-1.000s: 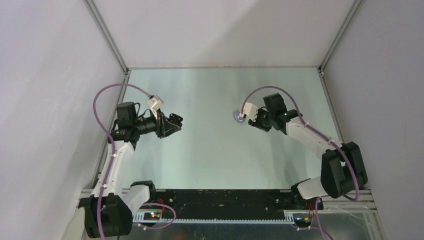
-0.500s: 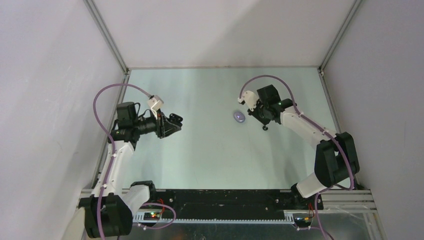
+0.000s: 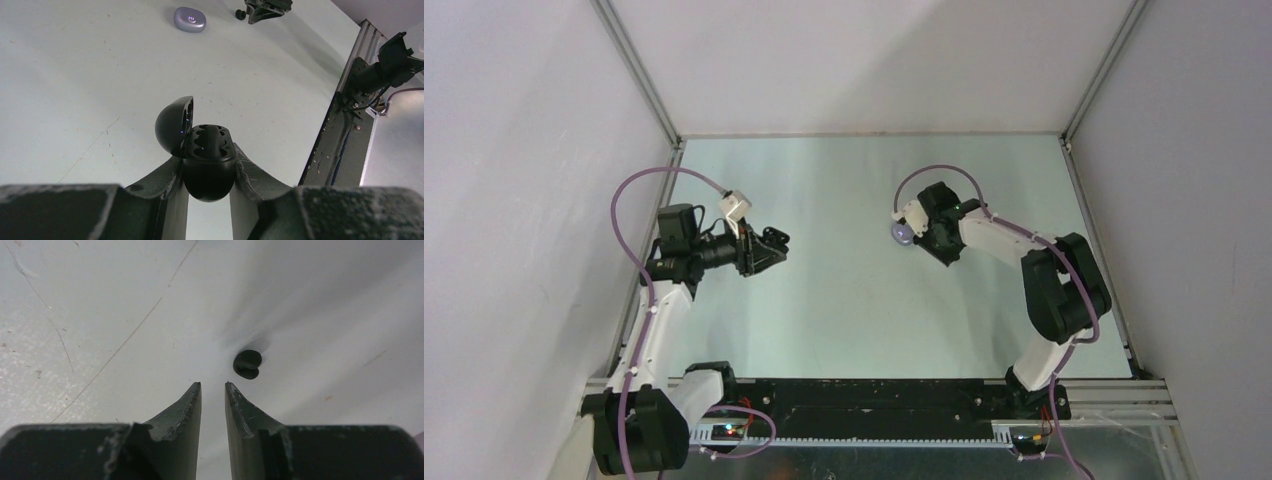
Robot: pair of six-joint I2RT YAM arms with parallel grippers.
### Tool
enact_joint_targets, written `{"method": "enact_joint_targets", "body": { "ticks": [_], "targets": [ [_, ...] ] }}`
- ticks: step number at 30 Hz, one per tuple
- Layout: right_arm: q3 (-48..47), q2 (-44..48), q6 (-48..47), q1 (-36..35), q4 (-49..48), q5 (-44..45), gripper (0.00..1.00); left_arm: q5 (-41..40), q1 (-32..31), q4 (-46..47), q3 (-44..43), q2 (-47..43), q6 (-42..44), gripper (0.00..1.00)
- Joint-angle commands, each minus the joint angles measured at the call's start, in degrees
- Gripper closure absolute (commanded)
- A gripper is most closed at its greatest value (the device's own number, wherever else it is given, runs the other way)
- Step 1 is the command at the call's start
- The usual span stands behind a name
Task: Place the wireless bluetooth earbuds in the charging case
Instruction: Pick up the earbud from the center of the board.
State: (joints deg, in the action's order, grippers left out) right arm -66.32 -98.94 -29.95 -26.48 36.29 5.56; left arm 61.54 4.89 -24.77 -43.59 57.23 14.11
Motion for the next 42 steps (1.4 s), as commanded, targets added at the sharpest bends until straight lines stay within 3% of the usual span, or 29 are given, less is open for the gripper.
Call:
{"method": "enact_joint_targets", "body": {
  "ticks": [1, 42],
  "targets": [
    [-3.0, -1.6, 3.0, -1.2, 1.3, -0.1, 0.7, -0.2, -0.3, 0.2, -2.4, 0.2, 1.6, 0.83],
    [-0.9, -6.3, -0.5, 1.9, -7.9, 7.2, 0.67, 0.0, -0.3, -0.1, -2.3, 0.7, 2.1, 0.83]
  ]
}}
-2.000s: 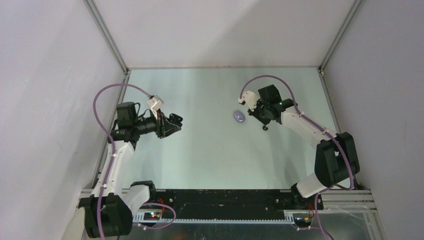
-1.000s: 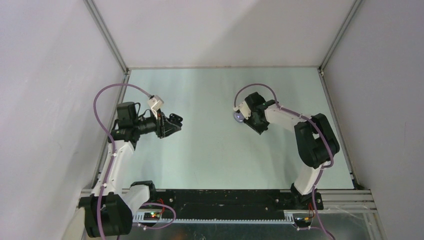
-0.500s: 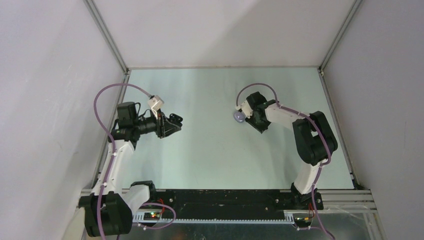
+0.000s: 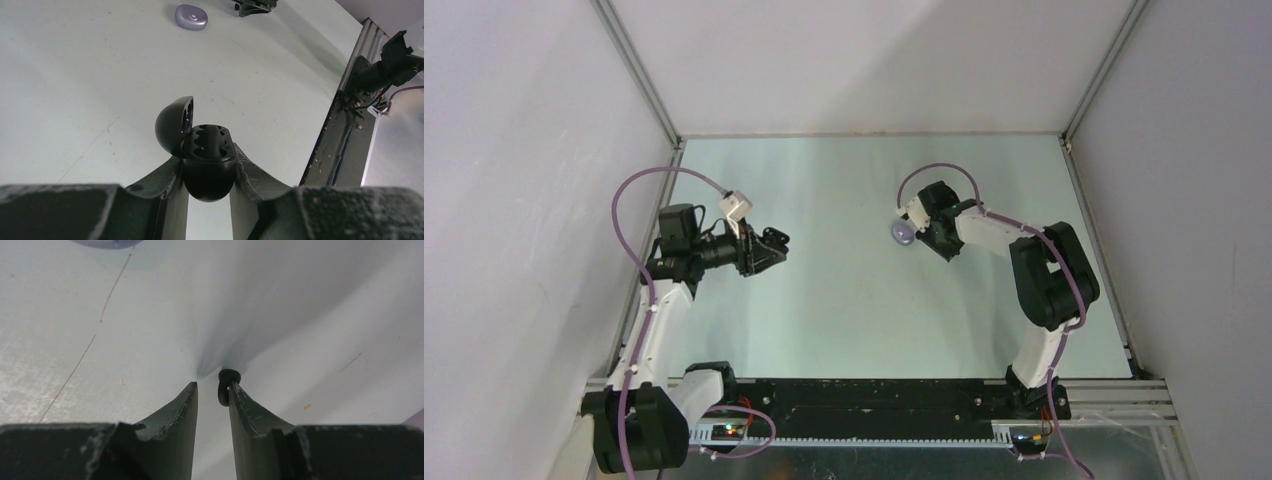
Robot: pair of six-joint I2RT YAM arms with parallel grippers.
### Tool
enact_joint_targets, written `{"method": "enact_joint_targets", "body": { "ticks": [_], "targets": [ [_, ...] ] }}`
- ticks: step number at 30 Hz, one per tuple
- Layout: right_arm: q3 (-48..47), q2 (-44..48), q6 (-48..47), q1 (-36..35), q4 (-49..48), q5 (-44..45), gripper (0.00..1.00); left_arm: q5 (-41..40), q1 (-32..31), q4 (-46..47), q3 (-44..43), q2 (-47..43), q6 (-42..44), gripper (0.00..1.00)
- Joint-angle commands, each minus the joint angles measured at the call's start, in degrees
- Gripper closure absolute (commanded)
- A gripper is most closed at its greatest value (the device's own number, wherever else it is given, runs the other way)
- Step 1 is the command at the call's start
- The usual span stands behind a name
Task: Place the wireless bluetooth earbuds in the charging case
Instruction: Pick up the earbud from the center of the board.
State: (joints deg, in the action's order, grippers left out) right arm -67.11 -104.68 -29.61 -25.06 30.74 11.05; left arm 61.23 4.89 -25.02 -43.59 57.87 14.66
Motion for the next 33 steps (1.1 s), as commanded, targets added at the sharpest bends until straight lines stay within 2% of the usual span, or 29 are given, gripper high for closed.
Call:
{"method": "enact_joint_targets", "body": {
  "ticks": [1, 14, 21, 25, 29, 33],
  "targets": [
    [-0.1, -0.6, -0.9, 0.6, -2.4, 1.8, 0.68, 0.4, -0.3, 0.1, -2.3, 0.1, 1.5, 0.83],
    [0.1, 0.2, -1.5, 0.7, -3.6, 2.5, 0.96, 0.5, -0.3, 0.0, -2.3, 0.0, 1.5, 0.83],
    [0.1, 5.1, -0.6, 0.5, -2.6, 1.1, 0.99, 0.8, -0.3, 0.0, -2.3, 0.0, 1.5, 0.83],
    [-2.2, 14.1, 1.2, 0.6, 0.6, -4.7, 1.0, 1.1, -0.9, 0.1, -2.3, -0.1, 1.5, 0.82],
    [-6.2, 21.3, 2.8, 0.3, 3.3, -16.2, 1.0, 1.6, -1.7, -0.2, -2.5, -0.1, 1.7, 0.82],
    [-11.1, 26.0, 6.0, -0.9, 3.5, -31.5, 1.0, 5.1, -1.9, -0.4, -3.1, -0.8, 1.4, 0.83]
  ]
}}
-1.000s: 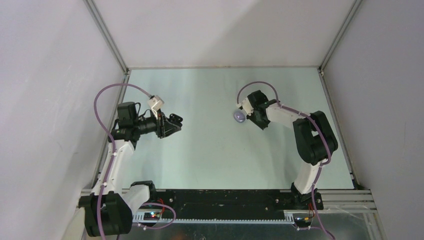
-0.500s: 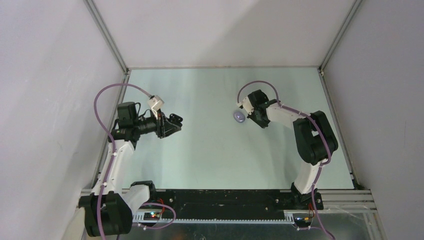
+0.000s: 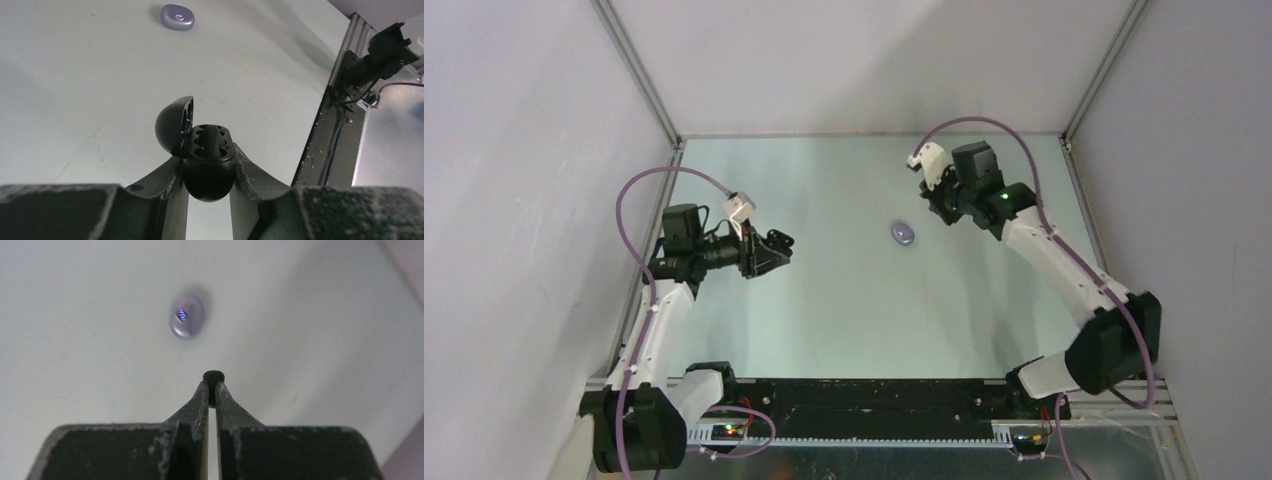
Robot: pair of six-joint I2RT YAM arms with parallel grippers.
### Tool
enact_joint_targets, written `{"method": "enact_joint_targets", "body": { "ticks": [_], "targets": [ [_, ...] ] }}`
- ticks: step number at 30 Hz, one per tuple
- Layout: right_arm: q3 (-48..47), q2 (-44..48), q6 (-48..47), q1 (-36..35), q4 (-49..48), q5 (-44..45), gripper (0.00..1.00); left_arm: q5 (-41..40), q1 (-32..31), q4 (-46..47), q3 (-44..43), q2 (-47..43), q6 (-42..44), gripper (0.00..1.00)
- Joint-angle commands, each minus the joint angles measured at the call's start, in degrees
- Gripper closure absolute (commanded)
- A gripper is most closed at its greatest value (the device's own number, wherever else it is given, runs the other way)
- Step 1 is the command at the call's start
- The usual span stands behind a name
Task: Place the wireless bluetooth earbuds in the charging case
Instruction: Pick up the earbud from the center of the board, then place the earbud in the charging case.
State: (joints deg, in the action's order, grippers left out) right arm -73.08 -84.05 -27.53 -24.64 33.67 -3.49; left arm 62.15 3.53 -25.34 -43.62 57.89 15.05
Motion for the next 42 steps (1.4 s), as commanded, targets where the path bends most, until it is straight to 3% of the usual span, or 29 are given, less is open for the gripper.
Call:
{"method": "enact_joint_targets", "body": {
  "ticks": [1, 4, 10, 16, 21, 30, 42],
  "targets": [
    [-5.5, 6.0, 5.6, -1.5, -0.1, -19.2, 1.0, 4.9, -0.5, 0.1, -3.5, -1.0, 0.8, 0.83],
    [-6.5, 8.9, 9.4, -3.1, -5.4, -31.5, 1.0, 8.2, -0.6, 1.0, -4.8, -1.1, -0.3, 0.82],
    [-9.4, 10.4, 19.6, -7.6, -15.3, -44.6, 0.99, 9.8, -2.6, -1.4, -10.9, -0.5, 2.3, 0.81],
    [-14.7, 6.0, 30.0, -10.4, -18.6, -54.3, 0.99, 8.2, -12.8, 6.2, -11.4, 0.7, -5.8, 0.81],
    [-13.3, 5.4, 31.5, -12.3, -21.2, -55.7, 0.99, 8.1, -18.8, 17.5, -10.1, 3.8, -18.5, 0.81],
    [-4.9, 6.8, 32.6, -14.1, -28.1, -57.2, 0.99, 10.1, -22.0, 27.8, -7.2, 5.3, -26.5, 0.82],
    [-3.2, 6.2, 27.0, -15.8, -25.1, -52.4, 0.99, 12.8, -22.1, 31.8, -4.1, 2.0, -28.3, 0.82]
  ]
}}
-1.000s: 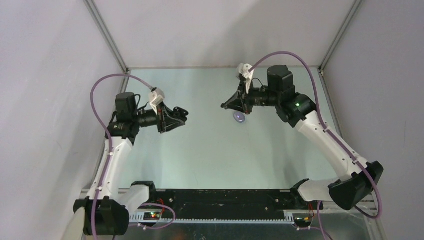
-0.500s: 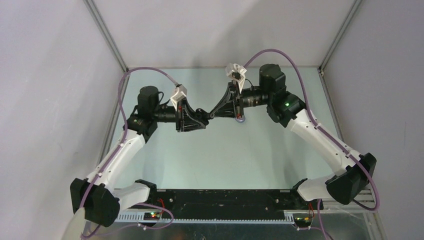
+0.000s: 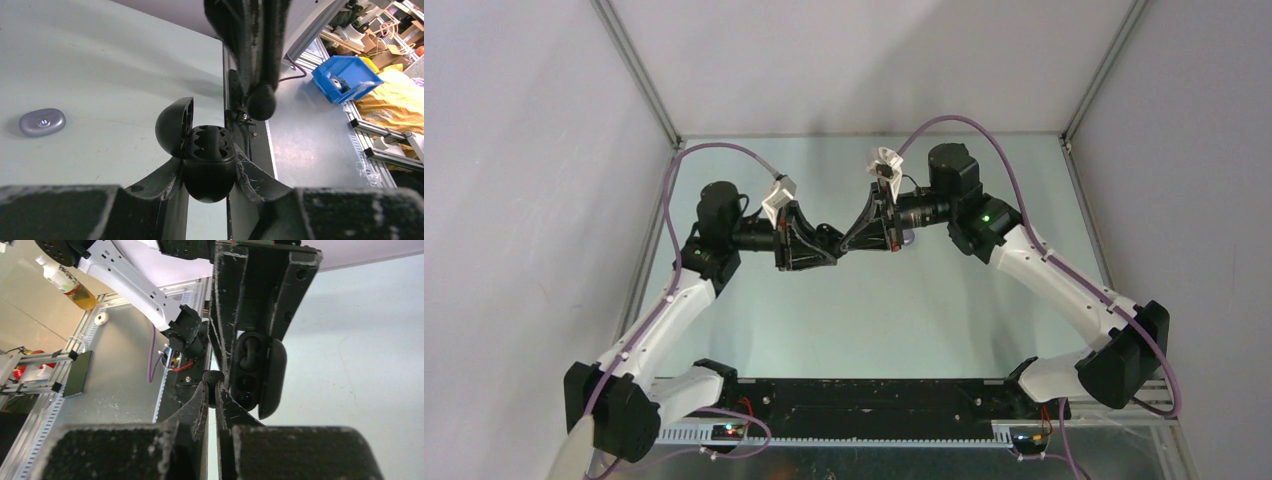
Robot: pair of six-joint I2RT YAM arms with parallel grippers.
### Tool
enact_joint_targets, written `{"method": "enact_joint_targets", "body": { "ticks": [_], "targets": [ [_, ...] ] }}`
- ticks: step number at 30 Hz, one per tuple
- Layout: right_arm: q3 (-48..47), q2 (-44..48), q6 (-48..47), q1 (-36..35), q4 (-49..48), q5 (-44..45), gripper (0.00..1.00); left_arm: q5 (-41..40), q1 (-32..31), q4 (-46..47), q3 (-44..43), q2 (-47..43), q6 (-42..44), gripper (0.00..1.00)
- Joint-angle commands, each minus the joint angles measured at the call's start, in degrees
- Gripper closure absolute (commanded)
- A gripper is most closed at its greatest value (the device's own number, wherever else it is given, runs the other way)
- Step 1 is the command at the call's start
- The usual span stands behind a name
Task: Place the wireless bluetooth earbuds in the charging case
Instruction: Place the earbud in the charging case.
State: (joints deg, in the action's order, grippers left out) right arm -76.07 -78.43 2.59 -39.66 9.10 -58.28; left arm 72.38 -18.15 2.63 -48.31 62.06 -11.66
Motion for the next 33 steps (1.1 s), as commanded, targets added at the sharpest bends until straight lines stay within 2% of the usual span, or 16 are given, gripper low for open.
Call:
{"method": "enact_joint_targets", "body": {
  "ticks": [1, 19, 33],
  "targets": [
    [-0.2, 0.5, -4.3, -0.8, -0.3, 2.7, 0.99, 2.7, -0.4, 3.8, 0.8, -2.3, -1.6, 0.82],
    [-0.2, 0.0, -11.1, -2.6, 3.8, 7.2, 1.0, 3.9, -0.8, 3.9, 1.2, -3.5, -1.3, 0.83],
    [-0.2, -2.0, -8.4, -4.4, 2.4, 9.7, 1.0, 3.9, -0.8, 4.0, 1.3, -4.2, -1.1, 0.83]
  ]
}}
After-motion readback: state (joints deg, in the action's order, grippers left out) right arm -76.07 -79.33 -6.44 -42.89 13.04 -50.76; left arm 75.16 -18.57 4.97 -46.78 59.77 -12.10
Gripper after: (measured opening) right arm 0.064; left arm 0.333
